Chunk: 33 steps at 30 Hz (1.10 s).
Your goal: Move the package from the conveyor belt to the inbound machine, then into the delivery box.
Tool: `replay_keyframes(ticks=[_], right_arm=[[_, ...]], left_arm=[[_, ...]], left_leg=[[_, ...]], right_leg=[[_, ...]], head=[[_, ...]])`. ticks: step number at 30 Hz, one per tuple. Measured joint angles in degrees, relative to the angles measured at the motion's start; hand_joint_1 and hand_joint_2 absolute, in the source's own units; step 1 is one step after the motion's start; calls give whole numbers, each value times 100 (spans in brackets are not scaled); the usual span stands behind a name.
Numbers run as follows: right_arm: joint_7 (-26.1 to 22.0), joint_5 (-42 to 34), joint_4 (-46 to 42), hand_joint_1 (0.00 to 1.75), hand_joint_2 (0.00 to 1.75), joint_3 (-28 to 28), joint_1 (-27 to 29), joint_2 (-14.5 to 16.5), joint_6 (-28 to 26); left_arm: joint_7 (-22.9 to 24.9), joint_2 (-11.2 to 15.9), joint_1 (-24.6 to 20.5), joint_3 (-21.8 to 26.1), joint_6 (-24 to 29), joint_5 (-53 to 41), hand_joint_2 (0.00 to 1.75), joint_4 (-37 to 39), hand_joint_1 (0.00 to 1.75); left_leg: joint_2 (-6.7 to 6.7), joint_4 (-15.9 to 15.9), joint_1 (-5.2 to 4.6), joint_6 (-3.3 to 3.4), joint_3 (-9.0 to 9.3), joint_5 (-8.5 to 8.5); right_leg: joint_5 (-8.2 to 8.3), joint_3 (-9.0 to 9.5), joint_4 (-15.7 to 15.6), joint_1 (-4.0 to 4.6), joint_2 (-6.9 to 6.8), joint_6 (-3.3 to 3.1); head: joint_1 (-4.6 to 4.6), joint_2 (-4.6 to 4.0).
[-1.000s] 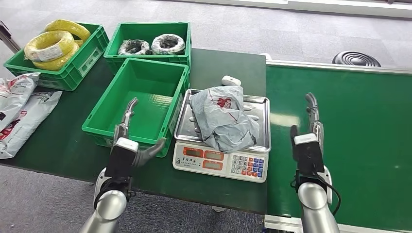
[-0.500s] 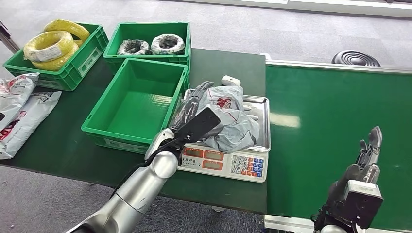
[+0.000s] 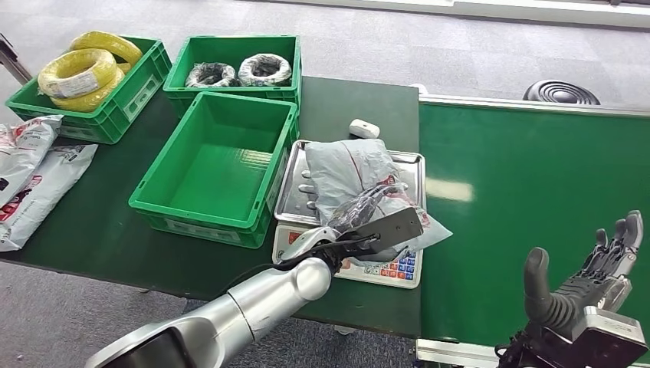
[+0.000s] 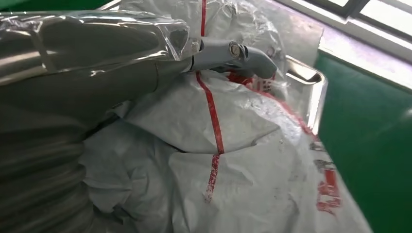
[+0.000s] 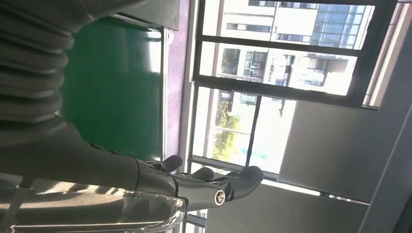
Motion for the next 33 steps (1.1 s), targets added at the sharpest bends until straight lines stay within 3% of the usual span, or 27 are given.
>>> replay_keyframes(ticks=[3,5,9,12,14,23,33], right_arm=[[-11,-9,-58,0,175,6,-3,52,-9],[10,-13,-68,0,175,15,-14,85,-15],[79,-28,-43,0,175,45,-74,109,-78],[133,-109,63,0,175,61,-158,105,-92],[134,-158,162,0,175,82,-202,101,-99],[114,-304,472,0,175,155,-285,43,-127],[50,-425,679,0,175,164,-285,-76,-270]], left_arm=[[535,-3,-185,-502,251,-371,175,324,157],[633,-8,-297,-720,599,-550,175,623,173],[3,7,-488,-691,1738,-553,175,1102,175],[-576,63,-663,-388,2634,-596,175,1181,175],[-789,117,-819,-58,2891,-793,175,1097,175],[-1352,293,-1077,1914,3033,-2178,175,22,175],[-1330,583,-1614,3831,3039,-2870,175,-261,175]], left_leg=[[2,0,0,0,3,0],[7,0,0,0,6,0],[8,0,1,-1,9,2],[7,0,3,-1,8,7],[6,0,3,-1,7,10],[6,0,2,-1,-6,9],[7,0,7,-2,-6,10]], right_leg=[[0,5,0,0,1,0],[1,7,0,0,4,0],[2,9,2,1,6,-1],[3,8,3,3,5,-2],[3,9,4,3,3,-2],[3,-4,5,2,3,-1],[3,-4,6,6,4,-2]], head=[[1,0],[-1,0],[-1,0],[-1,0],[0,0],[0,0],[1,0]])
